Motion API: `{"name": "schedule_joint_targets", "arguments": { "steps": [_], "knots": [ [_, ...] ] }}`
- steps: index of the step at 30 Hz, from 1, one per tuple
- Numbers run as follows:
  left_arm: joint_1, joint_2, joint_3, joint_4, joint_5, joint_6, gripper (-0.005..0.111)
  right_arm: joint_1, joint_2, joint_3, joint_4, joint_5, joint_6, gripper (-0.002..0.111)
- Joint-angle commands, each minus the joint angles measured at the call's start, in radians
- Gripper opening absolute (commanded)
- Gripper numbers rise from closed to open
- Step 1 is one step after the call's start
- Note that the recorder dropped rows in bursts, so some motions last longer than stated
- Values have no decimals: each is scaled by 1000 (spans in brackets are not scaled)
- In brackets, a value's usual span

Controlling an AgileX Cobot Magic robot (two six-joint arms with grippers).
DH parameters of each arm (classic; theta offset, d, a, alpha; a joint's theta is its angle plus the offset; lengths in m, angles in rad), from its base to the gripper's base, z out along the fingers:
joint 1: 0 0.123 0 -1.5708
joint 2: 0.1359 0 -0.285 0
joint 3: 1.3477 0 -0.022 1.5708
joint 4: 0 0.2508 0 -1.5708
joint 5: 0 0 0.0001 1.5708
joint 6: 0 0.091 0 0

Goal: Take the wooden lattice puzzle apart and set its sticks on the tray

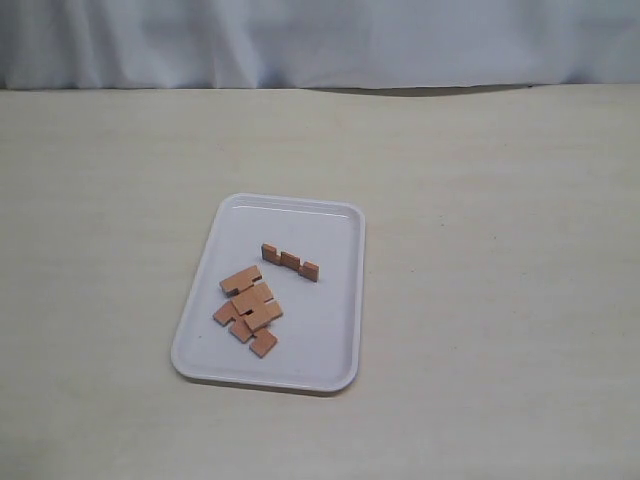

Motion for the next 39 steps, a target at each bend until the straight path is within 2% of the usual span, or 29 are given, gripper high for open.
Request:
{"name": "schedule_joint_targets", "arguments": {
  "steps": [1,11,17,25,32,39],
  "knots": [
    [-8,-3,3,0,-6,2,0,2,-5,28,36,103,-5,4],
    [-8,-3,3,0,-6,2,0,0,-5,28,170,230,-240,4],
    [-8,-3,3,0,-6,2,0,0,-5,28,182,312,-237,4],
    [-8,-3,3,0,-6,2,0,0,-5,28,187,337,-236,4],
    [-8,-3,3,0,-6,2,0,0,-5,28,185,339,-368,4],
    [-8,-3,3,0,-6,2,0,0,-5,28,185,339,-373,4]
  ]
}}
